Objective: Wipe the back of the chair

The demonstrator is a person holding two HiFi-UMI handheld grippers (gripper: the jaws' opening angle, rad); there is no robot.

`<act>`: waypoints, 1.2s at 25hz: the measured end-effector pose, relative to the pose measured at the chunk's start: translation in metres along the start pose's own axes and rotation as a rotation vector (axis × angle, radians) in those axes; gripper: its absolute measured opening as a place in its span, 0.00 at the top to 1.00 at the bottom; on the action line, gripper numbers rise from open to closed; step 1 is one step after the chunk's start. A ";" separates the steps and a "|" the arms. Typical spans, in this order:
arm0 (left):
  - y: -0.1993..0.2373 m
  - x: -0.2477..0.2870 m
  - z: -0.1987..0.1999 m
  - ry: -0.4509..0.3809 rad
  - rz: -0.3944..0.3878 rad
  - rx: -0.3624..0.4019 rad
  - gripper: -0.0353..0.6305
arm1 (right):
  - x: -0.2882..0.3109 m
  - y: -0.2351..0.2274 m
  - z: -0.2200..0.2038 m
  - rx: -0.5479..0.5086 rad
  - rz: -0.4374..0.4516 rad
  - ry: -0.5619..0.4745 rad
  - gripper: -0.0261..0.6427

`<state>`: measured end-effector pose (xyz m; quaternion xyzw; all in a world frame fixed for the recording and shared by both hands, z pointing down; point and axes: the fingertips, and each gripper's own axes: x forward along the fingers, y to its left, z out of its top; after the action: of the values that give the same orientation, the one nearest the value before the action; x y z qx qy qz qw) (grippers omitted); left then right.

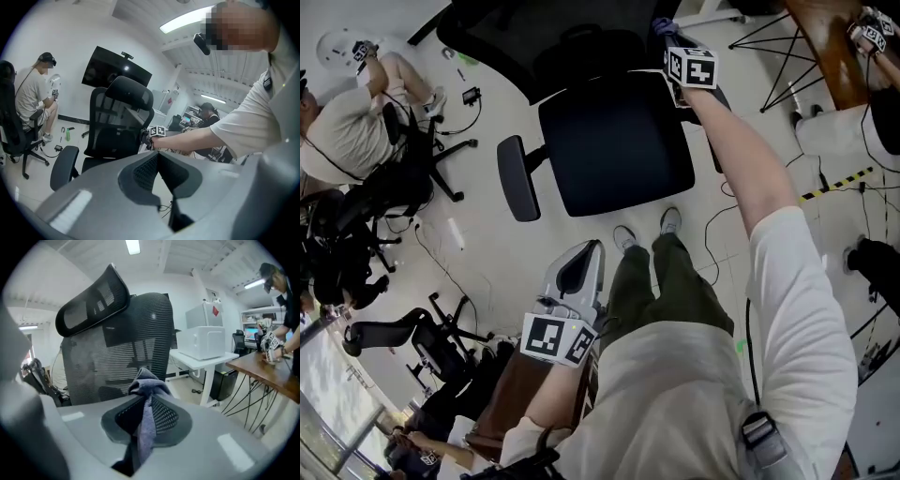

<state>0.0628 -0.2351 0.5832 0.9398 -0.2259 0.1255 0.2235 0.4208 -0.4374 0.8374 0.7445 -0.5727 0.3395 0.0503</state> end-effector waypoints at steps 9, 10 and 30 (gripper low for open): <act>0.038 -0.041 0.014 -0.071 0.107 -0.048 0.81 | 0.036 0.243 -0.080 -0.100 0.348 0.061 0.90; 0.046 -0.046 0.014 -0.080 0.128 -0.056 0.81 | 0.049 0.267 -0.092 -0.107 0.369 0.079 0.90; 0.097 -0.047 -0.019 -0.056 0.174 -0.111 0.81 | 0.104 0.153 -0.119 -0.100 0.123 0.146 0.90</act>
<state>-0.0273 -0.2861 0.6186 0.9060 -0.3196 0.1055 0.2568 0.2434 -0.5194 0.9391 0.6778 -0.6281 0.3665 0.1081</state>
